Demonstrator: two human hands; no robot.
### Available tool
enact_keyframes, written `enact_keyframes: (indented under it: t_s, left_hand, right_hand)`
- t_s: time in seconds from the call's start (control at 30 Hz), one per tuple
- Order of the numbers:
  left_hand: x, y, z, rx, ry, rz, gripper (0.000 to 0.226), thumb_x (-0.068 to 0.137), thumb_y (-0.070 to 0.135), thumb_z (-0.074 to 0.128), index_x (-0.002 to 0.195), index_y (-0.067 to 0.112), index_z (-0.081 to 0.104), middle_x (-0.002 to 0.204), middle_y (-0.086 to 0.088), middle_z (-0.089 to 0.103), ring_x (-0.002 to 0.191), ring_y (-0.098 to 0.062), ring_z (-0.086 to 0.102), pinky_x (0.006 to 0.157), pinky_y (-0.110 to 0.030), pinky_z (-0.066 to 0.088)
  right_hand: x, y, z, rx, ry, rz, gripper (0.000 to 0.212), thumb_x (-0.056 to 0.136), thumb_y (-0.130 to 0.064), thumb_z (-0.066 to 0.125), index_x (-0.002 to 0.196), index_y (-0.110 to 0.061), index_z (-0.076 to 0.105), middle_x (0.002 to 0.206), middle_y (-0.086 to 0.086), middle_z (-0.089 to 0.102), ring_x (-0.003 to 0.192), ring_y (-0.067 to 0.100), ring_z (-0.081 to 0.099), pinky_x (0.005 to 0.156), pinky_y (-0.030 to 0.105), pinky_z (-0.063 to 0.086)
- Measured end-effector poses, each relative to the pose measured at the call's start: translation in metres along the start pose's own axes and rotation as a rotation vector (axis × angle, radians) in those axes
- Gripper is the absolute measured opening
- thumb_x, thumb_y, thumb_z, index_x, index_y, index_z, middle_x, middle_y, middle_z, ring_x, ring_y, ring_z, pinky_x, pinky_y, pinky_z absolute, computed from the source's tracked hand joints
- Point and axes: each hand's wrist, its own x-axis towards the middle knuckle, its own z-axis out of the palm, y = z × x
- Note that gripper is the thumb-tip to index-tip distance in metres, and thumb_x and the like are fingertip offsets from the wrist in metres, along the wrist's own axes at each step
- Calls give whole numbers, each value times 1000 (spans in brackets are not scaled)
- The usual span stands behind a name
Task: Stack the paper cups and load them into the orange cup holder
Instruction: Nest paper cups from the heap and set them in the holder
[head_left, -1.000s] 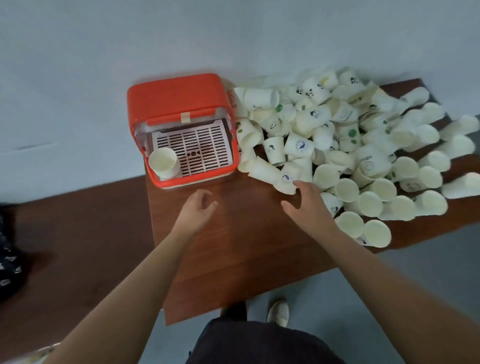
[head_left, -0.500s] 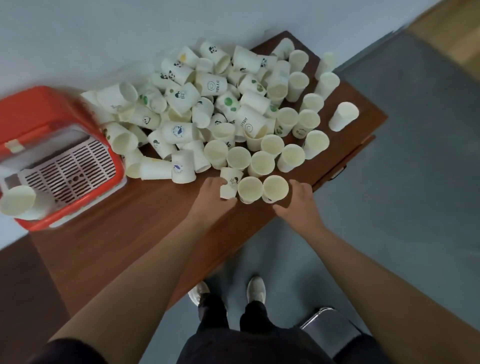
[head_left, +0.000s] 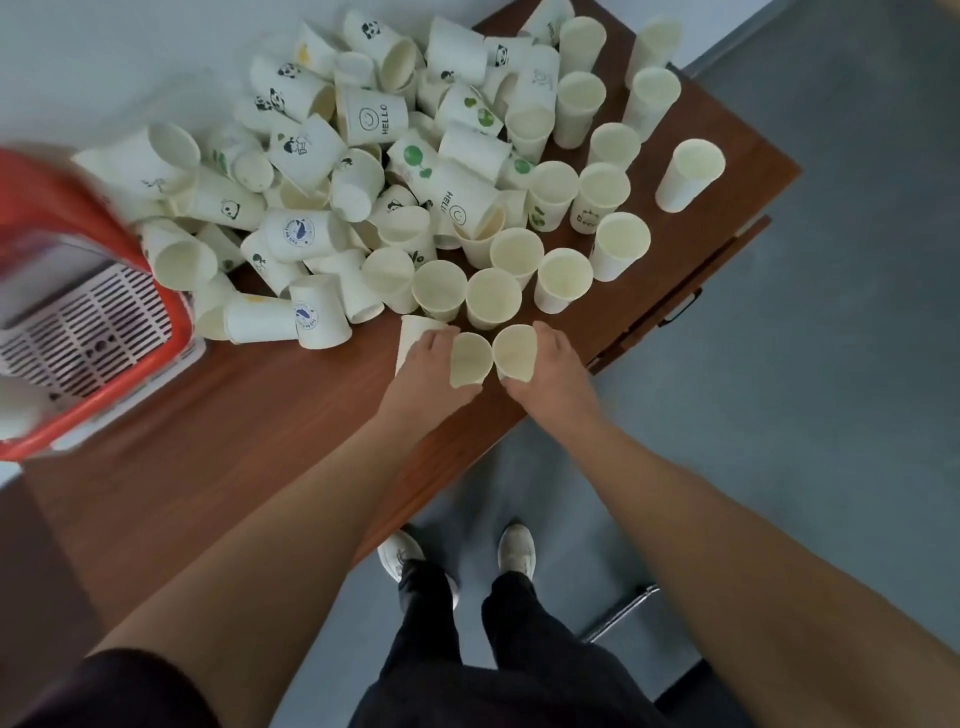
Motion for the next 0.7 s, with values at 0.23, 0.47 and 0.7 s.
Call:
enact_keyframes:
  t_s: [0.23, 0.47, 0.7]
  left_hand:
    - [-28, 2, -33, -132, 64, -79, 79, 79, 30, 81, 145, 17, 41, 143, -1, 46, 133, -18, 41, 103, -27, 33]
    - [-80, -16, -98, -207, 275, -228, 78, 77, 34, 82, 144, 22, 44, 139, 3, 49, 128, -14, 47, 102, -29, 38]
    - [-158, -78, -185, -181, 518, -412, 82, 78, 34, 83, 146, 21, 41, 143, -2, 49, 129, -22, 48, 107, -40, 41]
  right_hand:
    - [-30, -6, -36, 156, -39, -12, 83, 81, -38, 79, 147, -19, 32, 142, 3, 42, 129, 23, 44, 103, 41, 44]
    - [-35, -65, -69, 203, -78, -181, 85, 82, -38, 78, 150, -19, 31, 147, 3, 40, 133, 21, 42, 105, 36, 38]
    - [-37, -177, -53, 184, -149, -447, 81, 83, -37, 78, 149, -19, 34, 145, 0, 41, 134, 18, 40, 100, 27, 34]
